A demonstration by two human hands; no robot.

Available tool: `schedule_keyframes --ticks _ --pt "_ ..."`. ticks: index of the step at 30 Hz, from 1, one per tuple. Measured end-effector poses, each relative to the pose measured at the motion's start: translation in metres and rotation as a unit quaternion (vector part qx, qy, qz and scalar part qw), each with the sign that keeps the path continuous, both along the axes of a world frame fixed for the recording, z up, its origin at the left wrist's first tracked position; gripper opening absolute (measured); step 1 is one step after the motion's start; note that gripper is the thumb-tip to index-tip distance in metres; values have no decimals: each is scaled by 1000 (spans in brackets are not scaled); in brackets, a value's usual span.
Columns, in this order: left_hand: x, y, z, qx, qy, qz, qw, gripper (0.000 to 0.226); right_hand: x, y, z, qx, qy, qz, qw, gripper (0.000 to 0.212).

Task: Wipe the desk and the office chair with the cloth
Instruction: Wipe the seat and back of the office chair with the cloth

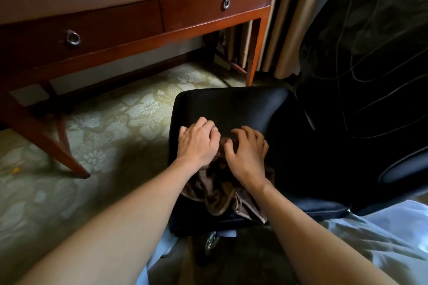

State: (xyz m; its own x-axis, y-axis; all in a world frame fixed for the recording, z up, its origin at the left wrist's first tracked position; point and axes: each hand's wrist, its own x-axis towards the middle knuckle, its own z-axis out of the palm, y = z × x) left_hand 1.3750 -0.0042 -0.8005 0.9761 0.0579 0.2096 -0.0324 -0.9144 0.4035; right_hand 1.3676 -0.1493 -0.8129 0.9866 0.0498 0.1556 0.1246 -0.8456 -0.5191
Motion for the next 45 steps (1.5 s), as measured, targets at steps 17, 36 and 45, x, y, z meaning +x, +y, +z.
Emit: schedule_keyframes --ticks 17,36,45 --pt "114 12 -64 77 176 -77 978 52 94 23 -37 -138 233 37 962 72" --pt "51 -21 -57 67 219 39 973 60 51 -12 -34 -226 173 46 957 71" --pt "16 -45 -59 57 238 102 964 69 34 -32 -39 -235 173 59 955 74"
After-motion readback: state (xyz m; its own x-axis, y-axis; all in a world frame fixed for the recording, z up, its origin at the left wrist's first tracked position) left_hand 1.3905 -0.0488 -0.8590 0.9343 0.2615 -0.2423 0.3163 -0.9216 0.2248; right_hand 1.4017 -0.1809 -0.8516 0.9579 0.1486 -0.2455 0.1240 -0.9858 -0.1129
